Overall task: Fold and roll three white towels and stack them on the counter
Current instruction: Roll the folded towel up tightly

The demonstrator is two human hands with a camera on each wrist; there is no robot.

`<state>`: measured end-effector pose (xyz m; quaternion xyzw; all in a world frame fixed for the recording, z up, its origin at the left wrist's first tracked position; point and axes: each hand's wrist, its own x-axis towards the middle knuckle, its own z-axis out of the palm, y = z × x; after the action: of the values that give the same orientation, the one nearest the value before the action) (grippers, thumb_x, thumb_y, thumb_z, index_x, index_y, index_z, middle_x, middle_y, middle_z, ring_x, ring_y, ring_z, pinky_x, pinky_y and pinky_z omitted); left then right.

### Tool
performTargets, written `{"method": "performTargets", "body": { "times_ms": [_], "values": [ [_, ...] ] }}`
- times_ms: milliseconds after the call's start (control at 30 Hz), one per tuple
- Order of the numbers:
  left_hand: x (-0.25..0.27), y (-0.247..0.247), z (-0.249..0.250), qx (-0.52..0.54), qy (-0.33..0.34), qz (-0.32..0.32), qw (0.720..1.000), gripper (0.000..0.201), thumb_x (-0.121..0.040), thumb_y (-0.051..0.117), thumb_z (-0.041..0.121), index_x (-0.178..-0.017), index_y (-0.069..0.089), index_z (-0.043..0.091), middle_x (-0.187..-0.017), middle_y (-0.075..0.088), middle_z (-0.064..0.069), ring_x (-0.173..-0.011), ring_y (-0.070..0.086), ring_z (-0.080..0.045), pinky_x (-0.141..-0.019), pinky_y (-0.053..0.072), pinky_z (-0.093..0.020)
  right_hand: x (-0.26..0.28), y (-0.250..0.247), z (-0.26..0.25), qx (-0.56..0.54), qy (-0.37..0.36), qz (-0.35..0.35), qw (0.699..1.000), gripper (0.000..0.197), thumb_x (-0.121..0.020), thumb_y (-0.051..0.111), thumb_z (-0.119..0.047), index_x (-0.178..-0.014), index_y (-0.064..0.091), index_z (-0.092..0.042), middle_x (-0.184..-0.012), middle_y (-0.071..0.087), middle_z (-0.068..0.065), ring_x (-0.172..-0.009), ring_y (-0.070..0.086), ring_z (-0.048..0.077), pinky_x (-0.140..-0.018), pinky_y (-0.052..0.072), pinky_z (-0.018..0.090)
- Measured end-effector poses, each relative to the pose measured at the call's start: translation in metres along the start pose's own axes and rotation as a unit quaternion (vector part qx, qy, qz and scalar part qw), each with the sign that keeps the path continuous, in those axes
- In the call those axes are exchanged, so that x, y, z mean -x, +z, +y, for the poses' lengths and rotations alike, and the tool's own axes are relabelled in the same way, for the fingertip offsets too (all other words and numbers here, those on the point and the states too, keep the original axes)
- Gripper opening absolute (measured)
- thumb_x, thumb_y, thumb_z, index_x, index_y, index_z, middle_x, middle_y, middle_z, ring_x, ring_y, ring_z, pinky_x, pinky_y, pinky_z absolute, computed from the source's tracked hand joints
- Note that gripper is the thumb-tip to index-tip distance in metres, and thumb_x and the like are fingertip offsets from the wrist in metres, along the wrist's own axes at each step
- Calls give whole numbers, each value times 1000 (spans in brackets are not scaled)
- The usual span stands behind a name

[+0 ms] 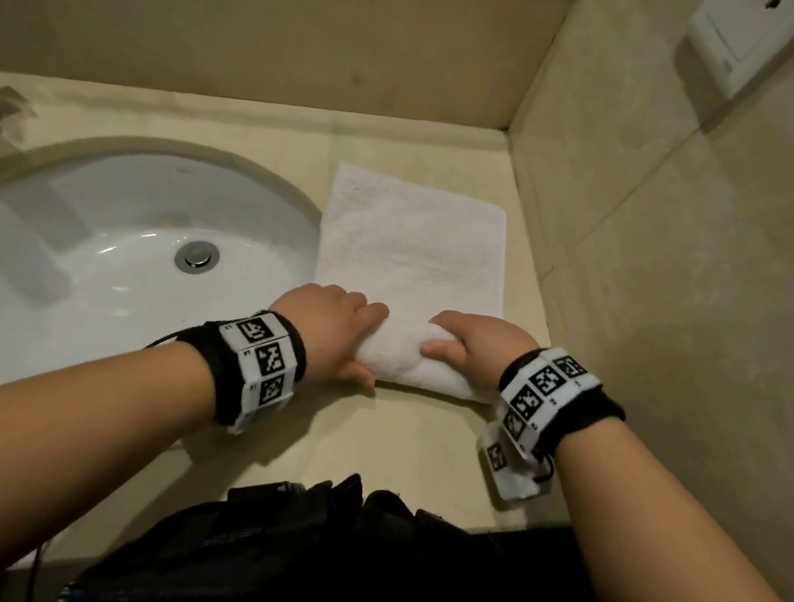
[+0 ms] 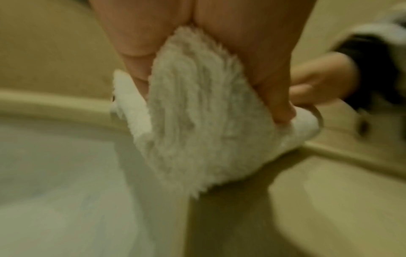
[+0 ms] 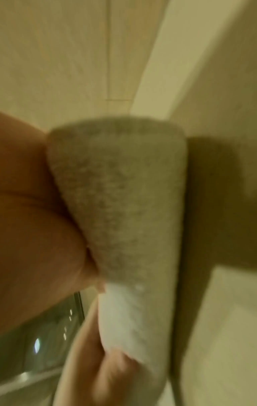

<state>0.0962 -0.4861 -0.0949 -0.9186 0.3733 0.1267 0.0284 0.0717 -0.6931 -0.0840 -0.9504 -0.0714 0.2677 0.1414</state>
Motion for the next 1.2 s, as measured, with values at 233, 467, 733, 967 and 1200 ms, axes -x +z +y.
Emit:
{"method": "performTargets", "body": {
  "times_ms": [233, 467, 733, 967, 1200],
  "values": [
    [-38, -13, -33, 170, -14, -171, 971, 68, -74, 47, 72, -125, 43, 27, -119, 60, 1, -105, 56, -21, -90, 45, -35, 16, 18, -3, 108, -91, 213, 967, 68, -61, 76, -48, -115, 59, -10, -111, 59, 15, -103, 56, 34, -90, 41, 41],
    [-30, -6, -38, -52, 52, 25, 997, 88, -73, 50, 69, -140, 24, 19, -131, 43, -6, -112, 47, -26, -90, 40, -37, -34, -28, 2, 14, 5, 46, 999, 43, -86, 51, -49, -116, 55, -18, -119, 58, 5, -107, 53, 25, -80, 35, 28],
    [-74, -33, -66, 114, 29, -118, 986, 49, -74, 52, 62, -113, 48, 33, -107, 63, 5, -91, 59, -21, -77, 46, -30, -35, -14, -1, 146, -26, 176, 973, 62, -77, 54, -59, -126, 49, -21, -119, 58, 4, -106, 53, 26, -85, 32, 34],
    [-51, -25, -48, 51, 86, -35, 994, 88, -68, 53, 73, -134, 28, 21, -122, 51, -5, -106, 52, -25, -87, 48, -40, -43, -33, 13, -55, 29, 15, 998, 41, -90, 39, -52, -121, 50, -29, -117, 62, 0, -106, 56, 22, -79, 35, 29],
    [-75, -30, -51, 144, 47, -162, 975, 66, -79, 47, 65, -130, 38, 23, -117, 61, -2, -102, 56, -22, -80, 40, -27, -25, -15, 4, 99, -54, 173, 978, 65, -74, 59, -59, -126, 51, -21, -122, 55, 6, -113, 49, 26, -95, 32, 38]
  ]
}}
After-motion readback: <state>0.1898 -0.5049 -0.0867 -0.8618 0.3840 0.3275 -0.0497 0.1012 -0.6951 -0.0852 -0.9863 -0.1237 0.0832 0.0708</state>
